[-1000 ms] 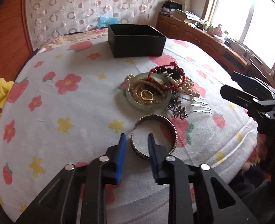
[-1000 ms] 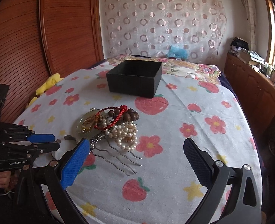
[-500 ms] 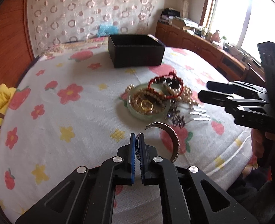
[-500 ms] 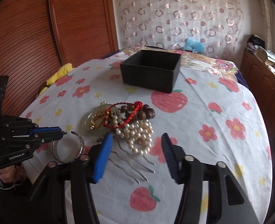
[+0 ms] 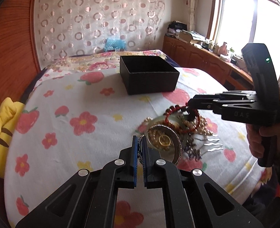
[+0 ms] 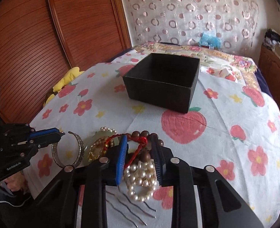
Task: Organize jewelry
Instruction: 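Close left tool on the silver bangle while right tool reaches the red string bracelet, then lift the silver bangle with left tool while right tool grasps and lifts the red bracelet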
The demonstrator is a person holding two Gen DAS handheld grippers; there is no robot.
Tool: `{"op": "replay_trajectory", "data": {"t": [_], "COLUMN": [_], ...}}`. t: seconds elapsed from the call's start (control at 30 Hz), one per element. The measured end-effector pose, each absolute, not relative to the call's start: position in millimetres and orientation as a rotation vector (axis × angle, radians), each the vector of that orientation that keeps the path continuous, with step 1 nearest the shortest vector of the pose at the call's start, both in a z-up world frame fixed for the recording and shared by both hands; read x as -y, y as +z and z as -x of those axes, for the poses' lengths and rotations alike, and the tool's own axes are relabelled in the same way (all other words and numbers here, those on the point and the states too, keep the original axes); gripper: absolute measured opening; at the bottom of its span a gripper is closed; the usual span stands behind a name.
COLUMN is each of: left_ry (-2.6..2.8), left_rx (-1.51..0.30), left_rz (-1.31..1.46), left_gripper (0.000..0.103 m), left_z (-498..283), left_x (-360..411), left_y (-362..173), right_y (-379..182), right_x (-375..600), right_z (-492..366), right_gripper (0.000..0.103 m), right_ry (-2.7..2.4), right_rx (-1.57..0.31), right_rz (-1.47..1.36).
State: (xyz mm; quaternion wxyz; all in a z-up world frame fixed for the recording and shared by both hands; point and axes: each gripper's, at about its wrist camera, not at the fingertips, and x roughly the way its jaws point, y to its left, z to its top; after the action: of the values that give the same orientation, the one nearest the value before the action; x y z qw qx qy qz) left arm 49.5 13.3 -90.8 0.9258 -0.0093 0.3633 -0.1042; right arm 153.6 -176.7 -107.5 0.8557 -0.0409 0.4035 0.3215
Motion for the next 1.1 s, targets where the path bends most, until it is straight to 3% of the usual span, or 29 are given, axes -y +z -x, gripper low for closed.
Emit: {"op": "replay_trajectory", "data": {"t": [0.2, 0.33, 0.43, 1.1], "left_ry": [-0.209, -0.208, -0.207, -0.224], "left_rx": [-0.726, -0.72, -0.718, -0.638], "left_rz": [0.021, 0.015, 0.014, -0.012], "left_gripper": [0.003, 0.003, 0.004, 0.004], "left_z": [-56, -58, -59, -97], "left_x": [-15, -14, -15, -7], "left_y": [-85, -84, -83, -52], "right_y": [-119, -118, -119, -30], "right_x": [174, 168, 164, 178], "right_z": [-167, -166, -163, -164], "right_gripper": [0.029, 0.014, 0.01, 0.009], "right_ry": [0.688, 0.706, 0.704, 0.714], "right_rx": [-0.911, -0.913, -0.897, -0.668], "right_rz": [0.066, 0.099, 0.134, 0.171]}}
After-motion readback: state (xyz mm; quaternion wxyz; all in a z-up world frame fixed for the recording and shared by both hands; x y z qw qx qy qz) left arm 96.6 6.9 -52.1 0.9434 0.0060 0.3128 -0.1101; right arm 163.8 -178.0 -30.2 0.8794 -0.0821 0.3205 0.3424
